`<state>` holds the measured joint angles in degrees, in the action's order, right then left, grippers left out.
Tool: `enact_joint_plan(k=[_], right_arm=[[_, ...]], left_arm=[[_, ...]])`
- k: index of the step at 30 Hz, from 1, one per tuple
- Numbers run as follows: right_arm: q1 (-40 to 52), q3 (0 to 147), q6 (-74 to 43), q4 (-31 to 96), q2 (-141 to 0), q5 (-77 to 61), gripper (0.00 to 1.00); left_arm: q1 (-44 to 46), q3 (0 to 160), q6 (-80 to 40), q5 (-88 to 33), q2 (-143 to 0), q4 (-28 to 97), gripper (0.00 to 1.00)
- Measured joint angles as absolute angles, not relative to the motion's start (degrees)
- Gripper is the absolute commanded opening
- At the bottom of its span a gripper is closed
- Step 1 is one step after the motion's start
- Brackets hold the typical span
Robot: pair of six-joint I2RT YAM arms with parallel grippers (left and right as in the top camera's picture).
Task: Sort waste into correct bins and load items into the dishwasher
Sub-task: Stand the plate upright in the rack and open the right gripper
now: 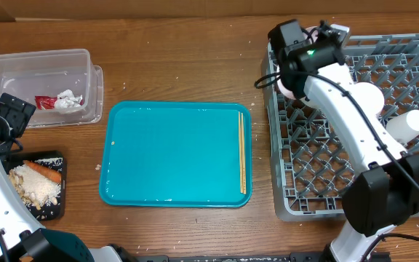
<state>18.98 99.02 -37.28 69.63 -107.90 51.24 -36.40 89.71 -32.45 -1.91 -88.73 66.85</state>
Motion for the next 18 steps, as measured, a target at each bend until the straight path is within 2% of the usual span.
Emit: enact_joint_plan(k=[8,11,12,15,17,18], right_arm=[[19.3,95.2,-33.8,65.6,-108.0,52.5,0.04],[20.1,95.2,-33.3,66.0,-108.0,52.8,0.11],[20.7,95.3,-33.3,67.1,-108.0,52.8,0.22],[23.0,96.4,-34.0,71.0,-108.0,52.5,0.65],[24.5,99.2,-34.5,73.7,-108.0,51.3,0.75],[25.3,101.6,-34.9,74.8,-108.0,50.2,0.76]], left_arm=[[-36.4,89.7,-32.4,-1.9,-88.7,66.8,1.0],[-36.4,89.7,-32.4,-1.9,-88.7,66.8,1.0],[-36.4,89.7,-32.4,-1.9,-88.7,66.8,1.0],[-36.4,89.7,-32.4,-1.9,-88.7,66.8,1.0],[-36.4,89.7,-32.4,-1.9,-88.7,66.8,1.0],[-36.4,89.7,-32.4,-1.9,-88.7,66.8,1.0]])
